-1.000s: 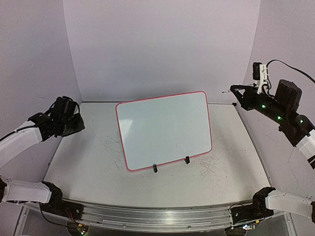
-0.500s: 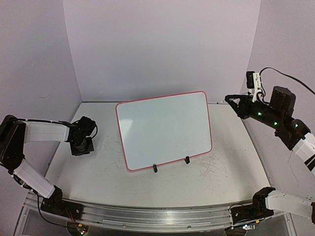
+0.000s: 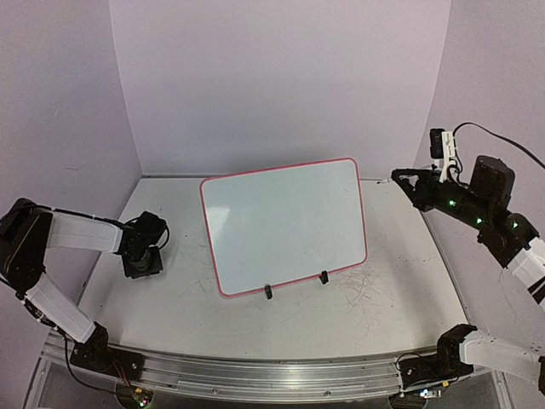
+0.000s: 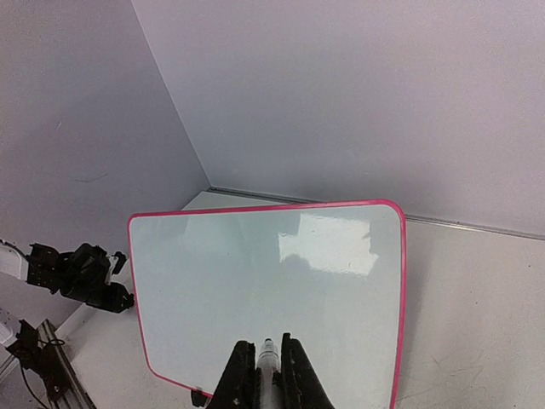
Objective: Write a sentence on the whiteboard
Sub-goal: Put down the pen cap at the corner of the board, then hold the whiteboard at the center of the board.
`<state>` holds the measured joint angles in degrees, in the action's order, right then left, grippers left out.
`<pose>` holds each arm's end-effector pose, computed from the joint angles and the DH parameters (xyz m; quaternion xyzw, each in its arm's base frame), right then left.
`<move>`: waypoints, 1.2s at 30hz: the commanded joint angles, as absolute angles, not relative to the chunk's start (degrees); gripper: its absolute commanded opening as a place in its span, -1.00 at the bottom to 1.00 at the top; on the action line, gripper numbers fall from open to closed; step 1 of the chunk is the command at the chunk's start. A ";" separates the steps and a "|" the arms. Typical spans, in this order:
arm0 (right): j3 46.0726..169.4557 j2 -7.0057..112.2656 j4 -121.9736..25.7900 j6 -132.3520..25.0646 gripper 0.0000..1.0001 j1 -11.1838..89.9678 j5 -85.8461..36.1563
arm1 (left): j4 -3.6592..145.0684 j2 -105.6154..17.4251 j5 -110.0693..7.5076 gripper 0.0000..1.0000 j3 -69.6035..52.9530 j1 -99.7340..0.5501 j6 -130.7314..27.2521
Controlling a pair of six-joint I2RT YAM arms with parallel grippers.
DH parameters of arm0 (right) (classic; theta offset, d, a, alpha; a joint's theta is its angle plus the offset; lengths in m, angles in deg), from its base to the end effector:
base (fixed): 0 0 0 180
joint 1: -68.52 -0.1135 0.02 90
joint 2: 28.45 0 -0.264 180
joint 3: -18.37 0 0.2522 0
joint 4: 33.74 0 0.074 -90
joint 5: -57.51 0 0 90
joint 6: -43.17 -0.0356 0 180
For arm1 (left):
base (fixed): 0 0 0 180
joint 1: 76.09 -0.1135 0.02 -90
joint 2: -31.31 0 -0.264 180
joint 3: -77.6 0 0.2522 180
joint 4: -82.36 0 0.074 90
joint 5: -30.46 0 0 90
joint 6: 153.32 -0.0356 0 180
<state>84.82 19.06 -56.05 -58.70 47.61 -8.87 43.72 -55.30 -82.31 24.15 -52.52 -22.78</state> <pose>0.1693 0.0799 0.3838 -0.1961 0.6989 0.3323 0.6022 0.2336 -0.0869 0.1376 -0.1737 0.9528 0.0829 0.2349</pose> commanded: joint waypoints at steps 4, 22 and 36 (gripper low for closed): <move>85.18 18.68 -54.64 -60.20 -1.00 47.52 -11.88 | 42.56 -42.76 -82.43 0.14 21.89 -52.61 -24.35; 84.53 18.96 -58.67 -71.68 -1.00 47.59 -28.69 | 41.87 -31.13 -70.61 0.94 18.72 -52.80 -33.40; 85.31 24.21 -52.61 -75.19 -1.00 46.78 -26.09 | 44.62 -25.85 -52.61 0.99 18.41 -53.43 -31.31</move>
<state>81.28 21.05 -55.98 -76.31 47.24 -27.45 41.56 -29.23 -59.66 18.87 -53.07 -32.14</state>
